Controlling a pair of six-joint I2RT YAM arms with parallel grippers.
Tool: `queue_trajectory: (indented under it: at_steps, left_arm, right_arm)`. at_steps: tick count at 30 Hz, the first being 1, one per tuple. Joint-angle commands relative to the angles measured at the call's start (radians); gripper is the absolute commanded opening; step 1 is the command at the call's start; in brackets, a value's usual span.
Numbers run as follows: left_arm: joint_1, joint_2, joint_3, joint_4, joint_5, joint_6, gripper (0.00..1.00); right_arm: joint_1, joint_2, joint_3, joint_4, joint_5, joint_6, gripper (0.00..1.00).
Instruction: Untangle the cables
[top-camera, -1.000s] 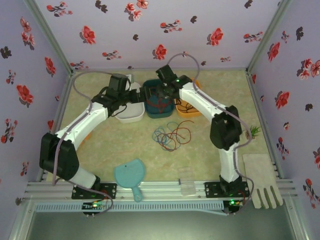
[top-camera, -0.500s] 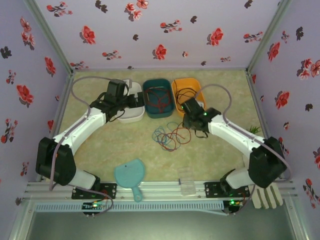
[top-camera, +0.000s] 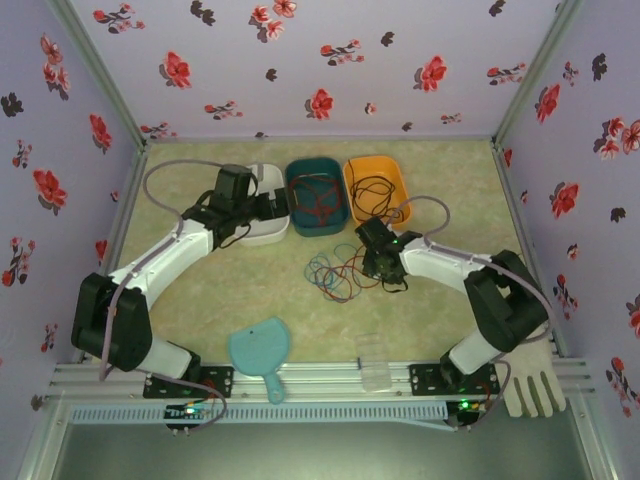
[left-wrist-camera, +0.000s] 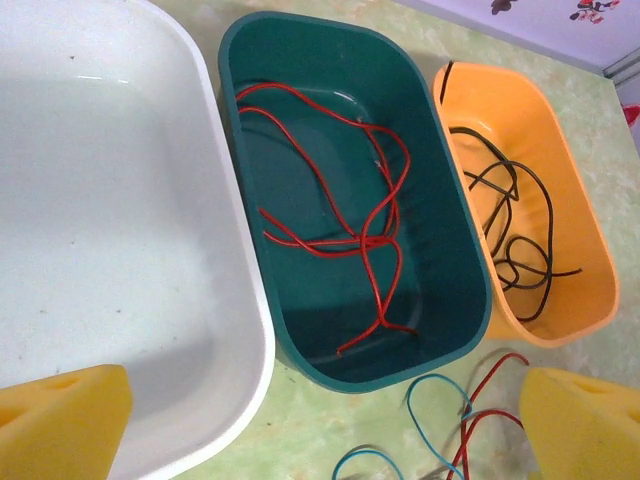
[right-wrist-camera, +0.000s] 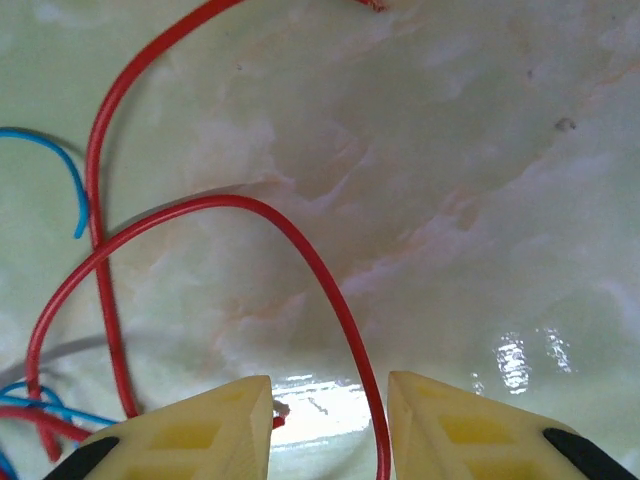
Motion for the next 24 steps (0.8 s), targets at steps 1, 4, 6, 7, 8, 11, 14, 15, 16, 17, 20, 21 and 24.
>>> queue_trajectory:
  at_steps: [1,4,6,7,8,11,14,15,16,17,20,21,24]
  left_arm:
    - [0.005,-0.017,-0.013,0.039,0.018,-0.022,1.0]
    - [0.005,-0.008,-0.014,0.046,0.026,-0.026,1.0]
    - [0.005,-0.003,-0.014,0.049,0.03,-0.027,1.0]
    - [0.004,-0.001,-0.014,0.051,0.032,-0.028,1.0]
    - [0.005,0.001,-0.016,0.054,0.034,-0.029,1.0]
    - [0.003,0.007,-0.017,0.061,0.043,-0.035,1.0]
    - [-0.005,0.01,-0.024,0.075,0.057,-0.034,1.0]
    - [-0.015,0.011,-0.025,0.077,0.057,-0.028,1.0]
    - [-0.025,0.012,-0.026,0.078,0.057,-0.015,1.0]
    - [-0.04,0.014,-0.028,0.08,0.057,0.003,1.0]
    - [-0.104,0.011,-0.057,0.117,0.038,0.058,1.0]
    - [-0.132,0.012,-0.072,0.132,0.02,0.073,1.0]
    - [-0.202,0.021,-0.104,0.163,-0.029,0.105,1.0]
  right_arm:
    - [-0.003,0.029,0.03,-0.009,0.055,0.029,0.36]
    - [-0.006,0.04,0.025,-0.009,0.066,0.027,0.36]
    - [-0.006,0.048,0.016,0.005,0.062,0.026,0.34]
    - [-0.006,0.051,0.012,0.014,0.06,0.026,0.32]
    - [-0.007,0.056,0.006,0.025,0.055,0.025,0.26]
    - [-0.009,0.063,-0.001,0.042,0.045,0.016,0.1]
    - [-0.009,0.036,0.004,0.019,0.072,-0.006,0.0]
    - [-0.009,0.018,0.003,0.007,0.088,-0.017,0.0]
    - [-0.009,-0.001,0.003,-0.002,0.106,-0.028,0.0]
    - [-0.009,-0.026,0.002,-0.012,0.126,-0.045,0.0]
    - [-0.009,-0.097,-0.003,-0.034,0.179,-0.106,0.0]
    - [-0.008,-0.123,-0.005,-0.044,0.192,-0.128,0.0]
    - [-0.004,-0.201,-0.009,-0.066,0.257,-0.176,0.0]
